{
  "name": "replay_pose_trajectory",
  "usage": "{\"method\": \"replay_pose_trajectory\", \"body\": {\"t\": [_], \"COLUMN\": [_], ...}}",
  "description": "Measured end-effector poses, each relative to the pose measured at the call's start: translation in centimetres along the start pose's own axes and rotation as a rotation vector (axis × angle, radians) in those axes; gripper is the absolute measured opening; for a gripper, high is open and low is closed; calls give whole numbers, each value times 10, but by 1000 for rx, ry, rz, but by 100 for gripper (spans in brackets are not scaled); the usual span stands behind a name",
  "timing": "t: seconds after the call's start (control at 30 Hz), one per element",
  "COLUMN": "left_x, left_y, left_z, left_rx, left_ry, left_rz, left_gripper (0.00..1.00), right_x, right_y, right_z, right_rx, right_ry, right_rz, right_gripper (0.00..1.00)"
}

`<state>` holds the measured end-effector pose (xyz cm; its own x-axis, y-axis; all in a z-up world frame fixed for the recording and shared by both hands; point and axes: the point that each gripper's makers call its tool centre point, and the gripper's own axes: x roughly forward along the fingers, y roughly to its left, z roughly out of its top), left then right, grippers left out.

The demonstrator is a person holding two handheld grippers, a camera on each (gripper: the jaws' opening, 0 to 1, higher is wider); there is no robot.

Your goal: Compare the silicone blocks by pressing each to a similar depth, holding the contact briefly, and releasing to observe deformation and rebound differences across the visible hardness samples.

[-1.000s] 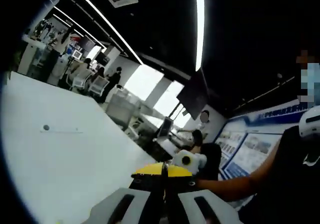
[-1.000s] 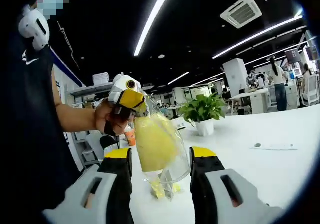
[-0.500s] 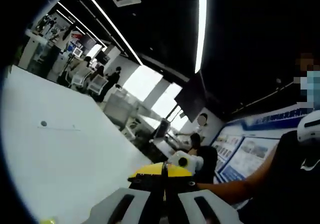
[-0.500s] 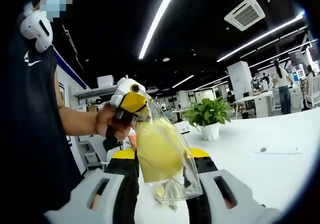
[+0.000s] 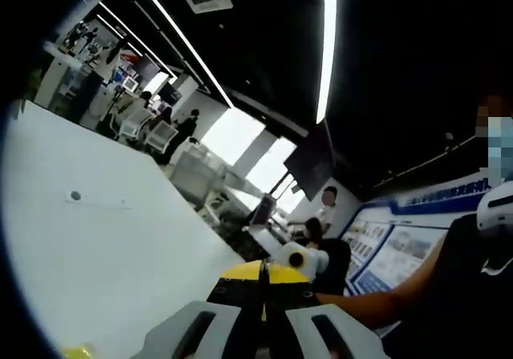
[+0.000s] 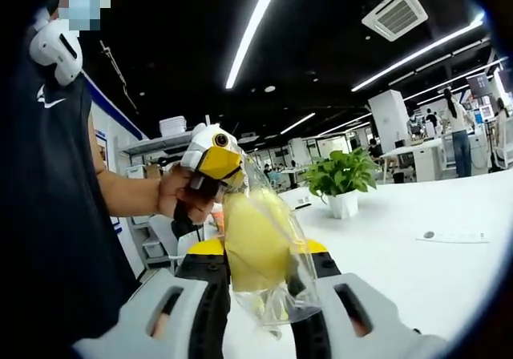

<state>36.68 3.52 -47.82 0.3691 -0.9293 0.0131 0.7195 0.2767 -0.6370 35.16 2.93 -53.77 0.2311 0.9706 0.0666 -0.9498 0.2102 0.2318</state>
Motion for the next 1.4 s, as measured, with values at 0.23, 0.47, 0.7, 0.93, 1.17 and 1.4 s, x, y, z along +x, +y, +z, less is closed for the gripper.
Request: {"method": "replay_pose_trajectory", "body": {"t": [0.23,0.47,0.7,0.93,1.17,1.4], "left_x": [-1,-2,-1,-3,-4,-8], "left_y": [1,1,-1,-5,-3,-5], "left_z": [1,-1,1,1,1,-2], "left_rx": [26,36,79,194,243,284], "left_ry": [-2,0,-4,-20,2,17], "left_rz": [12,21,23,20,42,34], "left_gripper": [0,0,0,0,0,0], "right_x": [2,0,-3,-4,-3,-1], "right_y": [2,3,8,9,9,14], "right_z": [0,1,3,4,2,1], "right_rx": [33,99,201,180,169,165], "right_ry": [23,103,151,182,191,202], "right_rz": [12,14,21,12,12,22], "right_gripper": [14,8,2,0,0,0]}}
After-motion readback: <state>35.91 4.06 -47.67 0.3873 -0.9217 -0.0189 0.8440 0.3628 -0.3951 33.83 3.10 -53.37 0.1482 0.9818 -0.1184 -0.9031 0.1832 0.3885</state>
